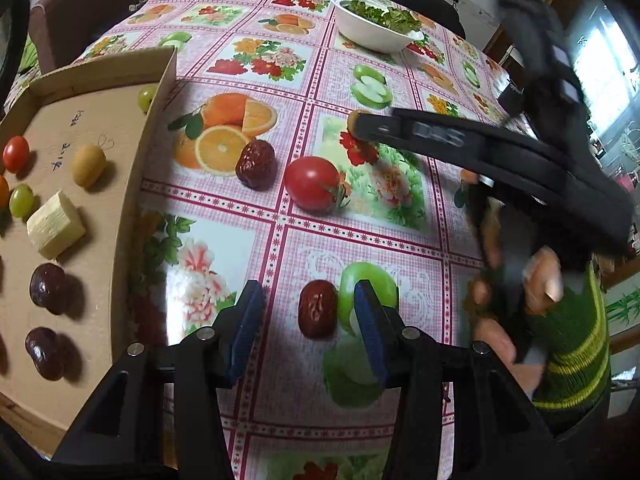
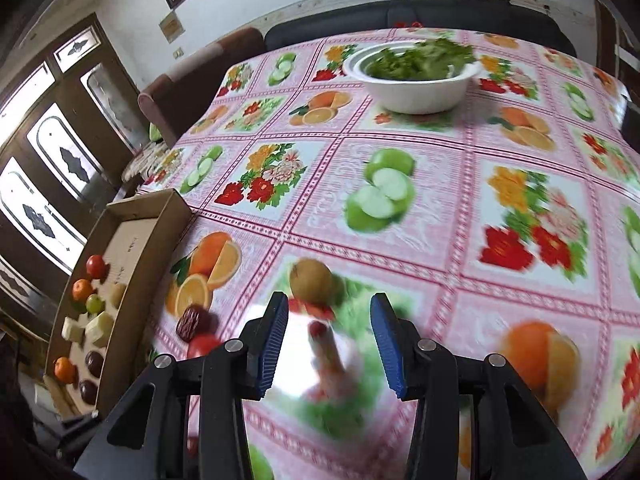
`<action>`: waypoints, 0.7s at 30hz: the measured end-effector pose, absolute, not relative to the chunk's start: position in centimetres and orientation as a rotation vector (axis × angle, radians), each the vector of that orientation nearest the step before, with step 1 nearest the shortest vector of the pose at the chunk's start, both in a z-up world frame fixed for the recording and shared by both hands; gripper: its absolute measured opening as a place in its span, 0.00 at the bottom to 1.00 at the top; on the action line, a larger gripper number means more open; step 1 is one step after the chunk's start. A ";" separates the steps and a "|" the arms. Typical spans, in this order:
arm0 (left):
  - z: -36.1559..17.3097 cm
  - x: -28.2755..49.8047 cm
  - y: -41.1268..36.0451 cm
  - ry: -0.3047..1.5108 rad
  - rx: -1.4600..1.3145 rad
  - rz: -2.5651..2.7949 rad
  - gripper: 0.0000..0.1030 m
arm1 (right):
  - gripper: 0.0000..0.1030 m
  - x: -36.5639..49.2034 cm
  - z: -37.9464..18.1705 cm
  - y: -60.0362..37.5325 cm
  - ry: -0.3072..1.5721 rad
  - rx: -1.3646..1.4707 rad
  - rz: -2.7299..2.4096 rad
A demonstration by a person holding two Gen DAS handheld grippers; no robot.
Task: Organize fruits
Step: 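Grasp a red date with the left tool while the right tool grasps a brown kiwi, then carry the date with the left tool while the right tool carries the kiwi into the box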
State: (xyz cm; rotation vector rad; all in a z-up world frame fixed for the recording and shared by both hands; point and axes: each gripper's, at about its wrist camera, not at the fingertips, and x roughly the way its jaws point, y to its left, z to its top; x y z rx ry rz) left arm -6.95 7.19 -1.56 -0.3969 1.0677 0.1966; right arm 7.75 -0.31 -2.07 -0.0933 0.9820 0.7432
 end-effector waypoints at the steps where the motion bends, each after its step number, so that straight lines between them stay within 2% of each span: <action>1: -1.6 -7.0 7.1 1.061 -0.391 0.195 0.44 | 0.44 8.0 -2.3 0.3 0.983 -0.103 0.744; 3: -1.7 -7.2 7.0 1.051 -0.375 0.191 0.42 | 0.44 8.3 -2.7 1.1 0.978 -0.129 0.733; 4: -1.7 -7.4 6.9 1.043 -0.357 0.200 0.38 | 0.44 8.1 -2.8 1.4 0.962 -0.147 0.728; 5: -1.7 -7.6 7.0 1.040 -0.346 0.212 0.29 | 0.43 8.1 -2.8 1.6 0.958 -0.162 0.723; 6: -1.7 -7.7 7.1 1.037 -0.347 0.210 0.19 | 0.39 7.9 -2.8 1.8 0.950 -0.179 0.718; 7: -1.8 -7.9 7.4 1.039 -0.383 0.181 0.16 | 0.25 7.7 -2.8 1.8 0.948 -0.184 0.724; 13: -1.1 -8.9 7.5 1.033 -0.370 0.220 0.16 | 0.26 6.6 -1.4 -0.3 0.940 -0.119 0.727; 21: 2.4 -10.9 8.5 0.965 -0.322 0.325 0.16 | 0.26 3.2 1.9 -4.3 0.904 0.036 0.776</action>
